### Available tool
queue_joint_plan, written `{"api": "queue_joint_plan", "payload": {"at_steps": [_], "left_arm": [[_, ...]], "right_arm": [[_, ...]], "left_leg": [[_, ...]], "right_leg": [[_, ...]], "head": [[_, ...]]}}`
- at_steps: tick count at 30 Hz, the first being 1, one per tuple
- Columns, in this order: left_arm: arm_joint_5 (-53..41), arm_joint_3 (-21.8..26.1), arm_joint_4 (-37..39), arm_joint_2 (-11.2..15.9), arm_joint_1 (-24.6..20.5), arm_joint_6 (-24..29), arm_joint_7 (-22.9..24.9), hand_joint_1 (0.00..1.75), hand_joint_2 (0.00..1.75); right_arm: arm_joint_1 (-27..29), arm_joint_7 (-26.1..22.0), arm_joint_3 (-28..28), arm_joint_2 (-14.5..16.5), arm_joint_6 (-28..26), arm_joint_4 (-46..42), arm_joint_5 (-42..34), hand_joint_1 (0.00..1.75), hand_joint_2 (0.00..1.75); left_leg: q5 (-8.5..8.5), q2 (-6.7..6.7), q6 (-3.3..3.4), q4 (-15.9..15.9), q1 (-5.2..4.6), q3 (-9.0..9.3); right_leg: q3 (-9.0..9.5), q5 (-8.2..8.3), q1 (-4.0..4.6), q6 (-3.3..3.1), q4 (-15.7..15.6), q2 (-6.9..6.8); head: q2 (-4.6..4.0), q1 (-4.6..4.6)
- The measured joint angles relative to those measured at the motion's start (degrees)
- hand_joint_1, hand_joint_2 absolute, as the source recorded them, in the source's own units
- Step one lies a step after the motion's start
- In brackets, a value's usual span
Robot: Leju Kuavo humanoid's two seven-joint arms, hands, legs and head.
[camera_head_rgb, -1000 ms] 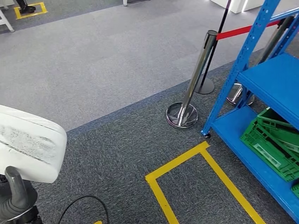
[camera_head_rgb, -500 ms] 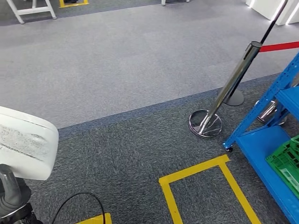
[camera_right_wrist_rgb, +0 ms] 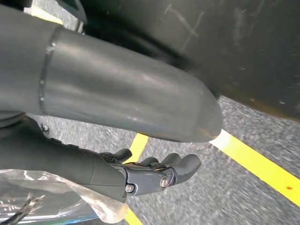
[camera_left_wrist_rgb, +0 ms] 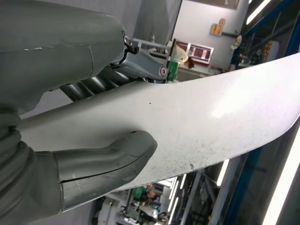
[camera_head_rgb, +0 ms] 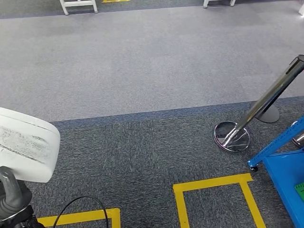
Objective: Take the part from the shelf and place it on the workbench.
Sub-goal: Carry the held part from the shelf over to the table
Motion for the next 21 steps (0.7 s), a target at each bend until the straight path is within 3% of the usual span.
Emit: {"api": "queue_joint_plan", "payload": {"at_steps": [1,2,3,4,6,8,10,11,12,13,14,15,17,19,21], "left_arm": [[-0.01,0.0,0.03,0.0,-0.05,-0.02,0.01,1.75,1.75],[-0.02,0.01,0.08,0.03,-0.08,-0.04,0.02,1.75,1.75],[-0.02,0.03,0.1,0.07,-0.05,-0.06,0.02,1.75,1.75],[-0.03,0.05,0.13,0.1,-0.01,-0.09,0.03,1.75,1.75],[-0.04,0.09,0.16,0.11,-0.11,-0.16,0.08,1.75,1.75],[-0.05,0.09,0.2,0.08,-0.23,-0.21,0.15,1.75,1.75],[-0.05,0.09,0.3,0.09,-0.23,-0.24,0.21,1.75,1.75],[-0.04,0.09,0.36,0.1,-0.23,-0.25,0.23,1.75,1.75],[-0.03,0.09,0.4,0.1,-0.22,-0.26,0.28,1.75,1.75],[-0.01,0.09,0.41,0.1,-0.22,-0.27,0.32,1.75,1.75],[0.01,0.09,0.41,0.09,-0.21,-0.28,0.35,1.75,1.75],[-0.02,0.09,0.4,0.1,-0.18,-0.27,0.38,1.75,1.75],[-0.46,0.09,0.36,0.11,0.17,-0.1,0.37,1.75,1.75],[-1.54,0.19,0.25,0.13,0.92,0.38,0.35,1.75,1.75],[-2.89,0.5,0.09,0.16,1.5,0.98,0.33,1.75,1.75]], "right_arm": [[-0.01,-0.01,0.05,-0.01,0.0,0.0,0.0,0.0,0.0],[-0.05,-0.01,0.07,-0.01,0.0,-0.01,0.0,0.0,0.0],[-0.1,-0.01,0.08,-0.01,0.0,-0.03,-0.01,0.0,0.0],[-0.15,-0.02,0.09,-0.01,0.0,-0.07,-0.02,0.0,0.0],[-0.17,-0.13,0.09,-0.01,0.0,-0.12,-0.04,0.0,0.0],[-0.1,-0.2,0.1,-0.01,0.01,-0.13,-0.07,0.0,0.0],[0.01,-0.18,0.1,-0.01,0.03,-0.13,-0.15,0.0,0.0],[0.01,-0.16,0.1,-0.01,0.05,-0.13,-0.19,0.0,0.0],[-0.01,-0.1,0.1,-0.01,0.14,-0.13,-0.24,0.0,0.0],[-0.02,-0.01,0.1,-0.01,0.27,-0.13,-0.3,0.0,0.0],[-0.01,0.12,0.1,-0.02,0.45,-0.13,-0.37,0.0,0.0],[0.03,0.33,0.1,-0.03,0.67,-0.12,-0.46,0.0,0.0],[0.07,0.91,0.1,-0.05,1.04,-0.1,-0.6,0.0,0.0],[-0.01,1.7,0.1,-0.04,1.47,-0.1,-0.69,0.0,0.0],[0.03,2.18,0.09,-0.02,1.7,-0.11,-0.75,0.0,0.0]], "left_leg": [[0.09,0.63,0.38,-1.36,-0.22,0.59],[-0.1,0.37,0.8,-1.59,-0.45,0.56],[0.0,-0.36,1.26,-1.66,-0.43,0.43],[0.1,-1.04,1.63,-1.8,-0.4,0.41],[0.36,-2.27,2.4,-2.09,-0.19,0.46],[0.45,-3.46,2.83,-2.11,-0.14,0.4],[0.44,-4.95,2.94,-2.08,-0.24,0.4],[0.44,-5.76,2.94,-2.05,-0.27,0.43],[0.44,-6.64,2.94,-2.01,-0.3,0.49],[0.43,-7.47,2.91,-1.95,-0.28,0.54],[0.42,-8.24,2.85,-1.88,-0.25,0.53],[0.42,-9.0,2.7,-1.75,-0.23,0.41],[0.63,-10.37,2.07,-1.73,-0.02,-0.03],[0.84,-11.34,1.29,-1.77,0.2,-0.35],[-0.52,-9.23,0.82,0.19,0.02,-1.28]], "right_leg": [[0.11,-0.18,0.19,0.27,0.05,-0.54],[0.2,-0.3,0.28,0.53,0.06,-1.13],[0.38,-0.43,0.23,0.81,0.01,-1.71],[0.37,-0.79,0.11,1.16,0.2,-1.42],[-0.96,-2.84,-0.16,1.69,3.12,1.34],[-4.69,-6.34,-0.3,1.8,10.56,4.47],[-8.48,-8.12,-0.3,1.71,17.2,5.28],[-9.09,-7.34,-0.29,1.61,17.59,5.39],[-8.58,-5.46,-0.3,1.46,15.69,5.64],[-7.05,-2.94,-0.33,1.27,11.82,6.34],[-5.29,-0.91,-0.44,1.09,7.65,7.94],[-3.73,0.44,-0.58,0.99,4.11,9.49],[-2.25,0.92,-0.65,0.85,1.17,11.35],[-1.81,1.14,-0.6,0.49,0.68,10.15],[-1.4,1.44,-0.73,-0.11,0.05,8.4]], "head": [[0.0,0.02],[0.0,0.04],[0.0,0.08],[0.0,0.12],[0.0,0.31],[0.0,0.55],[0.0,0.6],[0.0,0.6],[0.0,0.6],[0.0,0.61],[0.0,0.6],[0.0,0.57],[0.01,0.58],[0.01,0.58],[0.0,0.37]]}}
